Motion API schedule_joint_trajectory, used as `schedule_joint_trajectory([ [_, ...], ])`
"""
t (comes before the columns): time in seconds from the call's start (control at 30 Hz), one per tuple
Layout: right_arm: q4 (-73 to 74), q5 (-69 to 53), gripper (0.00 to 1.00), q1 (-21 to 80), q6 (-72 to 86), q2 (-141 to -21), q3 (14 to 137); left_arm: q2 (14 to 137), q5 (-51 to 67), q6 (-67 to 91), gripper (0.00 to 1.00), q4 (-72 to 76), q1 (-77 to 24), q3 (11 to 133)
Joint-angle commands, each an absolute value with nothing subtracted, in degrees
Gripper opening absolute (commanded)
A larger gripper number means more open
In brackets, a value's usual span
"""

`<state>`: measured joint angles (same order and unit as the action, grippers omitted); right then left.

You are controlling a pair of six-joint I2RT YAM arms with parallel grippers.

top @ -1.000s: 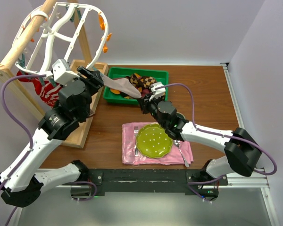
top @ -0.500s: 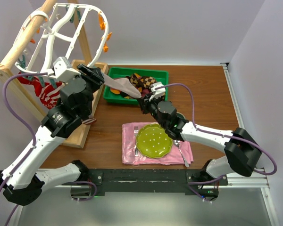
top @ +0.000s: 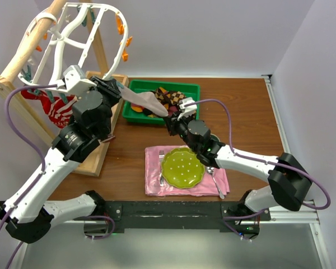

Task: Remove the socks clipped to the hanger
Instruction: Remove the sock from the hanger.

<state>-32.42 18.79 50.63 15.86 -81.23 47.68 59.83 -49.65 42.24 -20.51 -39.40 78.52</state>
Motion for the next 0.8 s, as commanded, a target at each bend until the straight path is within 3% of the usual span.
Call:
schedule_joint_trajectory([
  [0.0, -33.7, 20.5, 0.00, 50.8, 14.9, -78.5, 49.7, 59.9, -51.6, 40.5, 0.27, -16.3, -38.9, 78.2],
  [0.13, -33.7, 20.9, 0.00, 50.8, 14.9, -77.8, 49.5, 59.9, -51.0, 40.3, 0.00, -15.7, -38.9, 77.9],
  [0.67, -30.4, 24.4, 0.00, 50.5, 14.8, -72.2, 50.3, 58.8, -46.4, 38.4, 0.00, -14.8, -38.9, 77.0],
  [0.7, -30.3, 24.7, 0.00, 50.5, 14.7, -71.5, 50.4, 58.5, -45.3, 38.1, 0.12, -14.2, -38.9, 76.7],
  [0.77, -29.7, 25.0, 0.00, 50.5, 14.5, -70.8, 50.6, 57.7, -43.6, 36.7, 0.21, -13.3, -38.9, 75.5],
])
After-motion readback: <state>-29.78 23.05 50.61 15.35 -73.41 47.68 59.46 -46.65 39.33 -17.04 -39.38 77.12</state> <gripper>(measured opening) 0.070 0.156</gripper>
